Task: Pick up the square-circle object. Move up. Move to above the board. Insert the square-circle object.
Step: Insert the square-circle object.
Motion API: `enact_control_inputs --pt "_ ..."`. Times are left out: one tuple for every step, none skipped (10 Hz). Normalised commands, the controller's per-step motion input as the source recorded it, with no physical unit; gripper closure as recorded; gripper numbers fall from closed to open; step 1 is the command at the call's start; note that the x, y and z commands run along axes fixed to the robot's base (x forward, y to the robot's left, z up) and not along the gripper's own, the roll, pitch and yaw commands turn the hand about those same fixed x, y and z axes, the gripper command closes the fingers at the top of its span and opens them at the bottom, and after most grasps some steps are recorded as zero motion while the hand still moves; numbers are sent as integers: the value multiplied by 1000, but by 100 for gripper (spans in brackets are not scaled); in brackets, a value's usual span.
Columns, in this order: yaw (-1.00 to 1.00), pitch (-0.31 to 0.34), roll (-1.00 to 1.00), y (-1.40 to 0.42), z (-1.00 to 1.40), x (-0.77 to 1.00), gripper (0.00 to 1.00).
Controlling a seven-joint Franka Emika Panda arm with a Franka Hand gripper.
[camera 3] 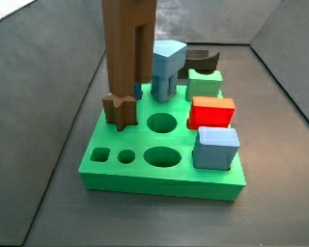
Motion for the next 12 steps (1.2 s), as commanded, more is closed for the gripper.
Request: enact_control_inputs --pt "-1000 0 0 0 -371 0 100" --pt "-1000 0 0 0 -366 0 100" --pt "-1000 0 0 0 -366 0 100" --pt "-1000 0 0 0 -346 0 100" --pt "-1000 0 17 -34 -280 0 100" --pt "-1000 0 26 -46 -254 0 100" --pt "-1000 0 26 -46 -254 0 100" --pt "-1000 0 0 -131 -289 0 100" --pt "-971 0 0 -220 -289 0 100" --pt "-946 0 0 -251 -274 0 100" --pt "-837 -47 0 -391 -186 0 100" --pt "-840 -57 0 -383 -171 0 100"
